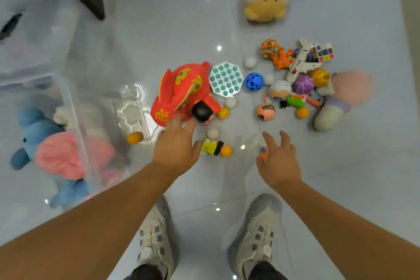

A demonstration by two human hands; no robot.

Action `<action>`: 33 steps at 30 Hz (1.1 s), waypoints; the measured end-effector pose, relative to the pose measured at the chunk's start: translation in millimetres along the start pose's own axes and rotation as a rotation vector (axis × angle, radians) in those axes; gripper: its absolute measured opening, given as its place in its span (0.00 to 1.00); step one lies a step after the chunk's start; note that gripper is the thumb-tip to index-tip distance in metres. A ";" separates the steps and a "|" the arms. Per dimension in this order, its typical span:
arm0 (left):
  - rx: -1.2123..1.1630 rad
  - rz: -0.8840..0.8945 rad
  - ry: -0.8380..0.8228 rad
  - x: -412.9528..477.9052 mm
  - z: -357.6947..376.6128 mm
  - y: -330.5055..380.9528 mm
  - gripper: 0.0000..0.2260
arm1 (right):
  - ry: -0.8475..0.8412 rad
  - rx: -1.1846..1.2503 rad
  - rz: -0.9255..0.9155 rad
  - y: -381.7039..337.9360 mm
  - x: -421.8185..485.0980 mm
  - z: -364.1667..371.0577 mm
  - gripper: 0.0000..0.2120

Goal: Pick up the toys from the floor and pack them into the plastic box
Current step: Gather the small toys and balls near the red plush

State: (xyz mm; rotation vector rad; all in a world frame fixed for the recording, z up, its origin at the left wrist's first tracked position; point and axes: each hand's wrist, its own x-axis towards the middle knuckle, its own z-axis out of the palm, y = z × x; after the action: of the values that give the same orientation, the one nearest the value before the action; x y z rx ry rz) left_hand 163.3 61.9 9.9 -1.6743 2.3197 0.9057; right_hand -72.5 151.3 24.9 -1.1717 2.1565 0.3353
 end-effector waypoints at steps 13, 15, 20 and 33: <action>0.149 -0.133 -0.212 24.8 139.6 38.3 0.52 | 0.071 0.002 -0.025 58.7 65.6 90.1 0.27; 0.151 -0.172 -0.196 28.5 144.3 47.1 0.54 | 0.178 -0.038 -0.152 54.1 67.5 78.8 0.30; 0.177 -0.208 -0.168 34.8 157.8 60.6 0.47 | 0.220 -0.140 -0.420 41.7 94.6 45.2 0.23; 0.333 -0.103 -0.026 41.6 179.0 40.3 0.20 | 0.099 -0.279 -0.550 43.1 152.2 47.3 0.38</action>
State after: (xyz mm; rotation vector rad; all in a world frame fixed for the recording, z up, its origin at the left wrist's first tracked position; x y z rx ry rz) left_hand 71.0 133.1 -137.7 -1.6104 2.1954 0.4859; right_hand -146.8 100.2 -113.4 -1.9104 1.8043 0.3408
